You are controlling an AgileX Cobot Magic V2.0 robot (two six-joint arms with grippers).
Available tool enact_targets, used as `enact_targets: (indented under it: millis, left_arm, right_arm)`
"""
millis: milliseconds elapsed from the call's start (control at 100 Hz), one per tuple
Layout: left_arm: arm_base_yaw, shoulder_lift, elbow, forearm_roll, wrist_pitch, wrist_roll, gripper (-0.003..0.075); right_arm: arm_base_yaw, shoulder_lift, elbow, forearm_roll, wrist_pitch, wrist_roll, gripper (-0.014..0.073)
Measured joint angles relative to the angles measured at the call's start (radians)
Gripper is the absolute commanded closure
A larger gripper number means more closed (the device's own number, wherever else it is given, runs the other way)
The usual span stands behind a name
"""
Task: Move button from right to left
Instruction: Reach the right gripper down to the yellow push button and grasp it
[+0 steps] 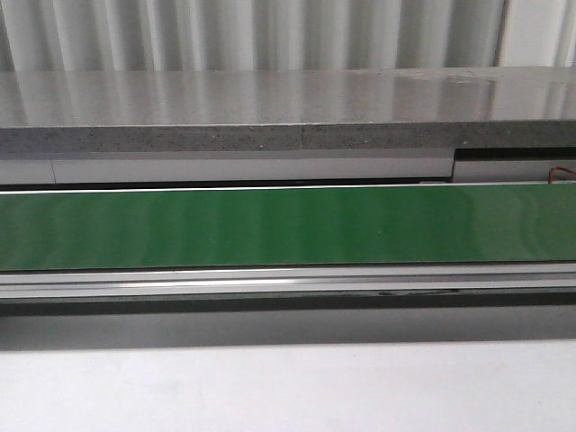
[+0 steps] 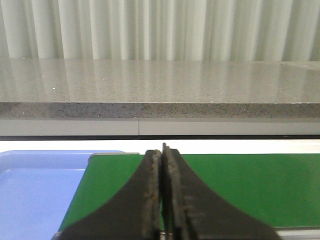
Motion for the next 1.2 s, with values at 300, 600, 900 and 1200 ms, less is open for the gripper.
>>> enact_targets:
  millis: [300, 600, 900, 1200]
  left_arm:
    - [0.000, 0.000, 0.000, 0.000, 0.000, 0.000, 0.0740]
    - [0.000, 0.000, 0.000, 0.000, 0.000, 0.000, 0.0740]
    - [0.000, 0.000, 0.000, 0.000, 0.000, 0.000, 0.0740]
    - [0.000, 0.000, 0.000, 0.000, 0.000, 0.000, 0.0740]
  right_arm:
    - [0.000, 0.000, 0.000, 0.000, 0.000, 0.000, 0.0661]
    - [-0.002, 0.000, 0.000, -0.004, -0.066, 0.000, 0.0661]
    - [-0.002, 0.104, -0.265, 0.019, 0.204, 0.000, 0.0661]
    - [-0.002, 0.541, -0.817, 0.030, 0.810, 0.000, 0.0661]
